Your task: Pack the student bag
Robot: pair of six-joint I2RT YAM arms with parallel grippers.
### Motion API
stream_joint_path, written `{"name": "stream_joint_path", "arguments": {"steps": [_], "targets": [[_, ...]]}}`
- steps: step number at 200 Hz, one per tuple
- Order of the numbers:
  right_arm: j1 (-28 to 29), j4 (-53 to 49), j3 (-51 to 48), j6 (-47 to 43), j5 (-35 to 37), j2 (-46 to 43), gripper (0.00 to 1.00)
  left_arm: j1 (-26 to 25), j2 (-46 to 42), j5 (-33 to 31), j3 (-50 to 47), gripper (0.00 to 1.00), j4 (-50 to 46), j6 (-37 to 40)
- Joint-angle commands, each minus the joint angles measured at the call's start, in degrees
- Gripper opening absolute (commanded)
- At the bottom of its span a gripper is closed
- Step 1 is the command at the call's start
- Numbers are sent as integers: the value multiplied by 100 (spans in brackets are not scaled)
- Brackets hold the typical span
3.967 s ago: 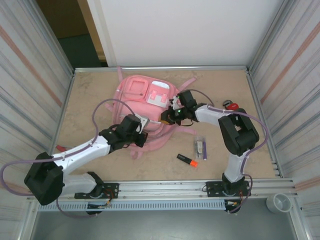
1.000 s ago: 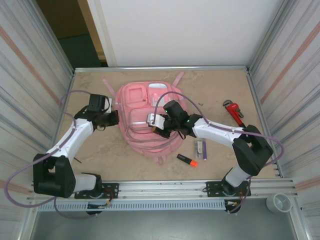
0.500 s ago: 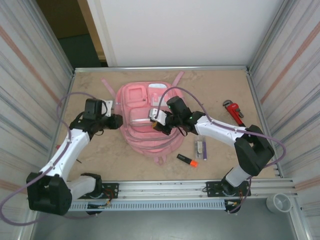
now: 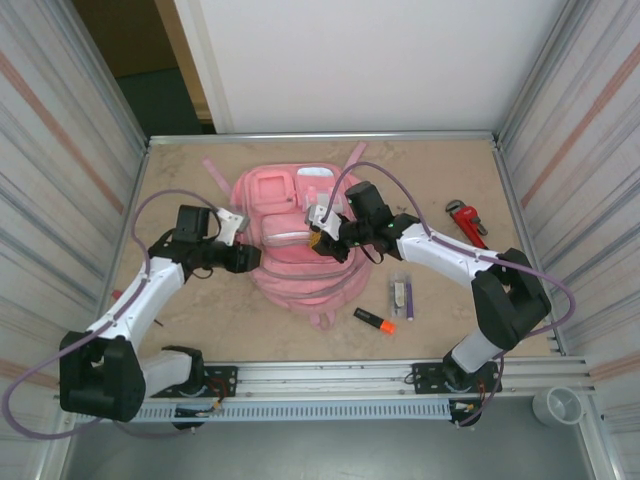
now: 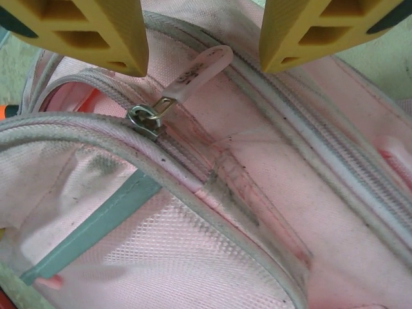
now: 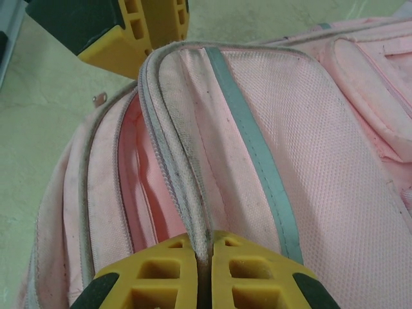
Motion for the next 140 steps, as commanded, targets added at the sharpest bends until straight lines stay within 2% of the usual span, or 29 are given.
{"name": "stream_joint_path", "arguments": {"steps": [1, 33, 60, 117, 140], "targets": [[-49, -10, 247, 81, -251, -126, 0, 4, 146, 187, 9, 46, 85, 339], [-59, -29, 243, 64, -282, -136, 0, -3, 467, 139, 200, 36, 112, 323], [-59, -44, 220, 63, -242, -114, 0, -135, 647, 258, 330, 24, 209, 356], [-77, -139, 247, 28, -164, -80, 0, -145, 497, 376, 349, 0, 327, 393], [-75, -226, 255, -12, -109, -78, 0, -145, 351, -72, 373, 0, 360, 202]]}}
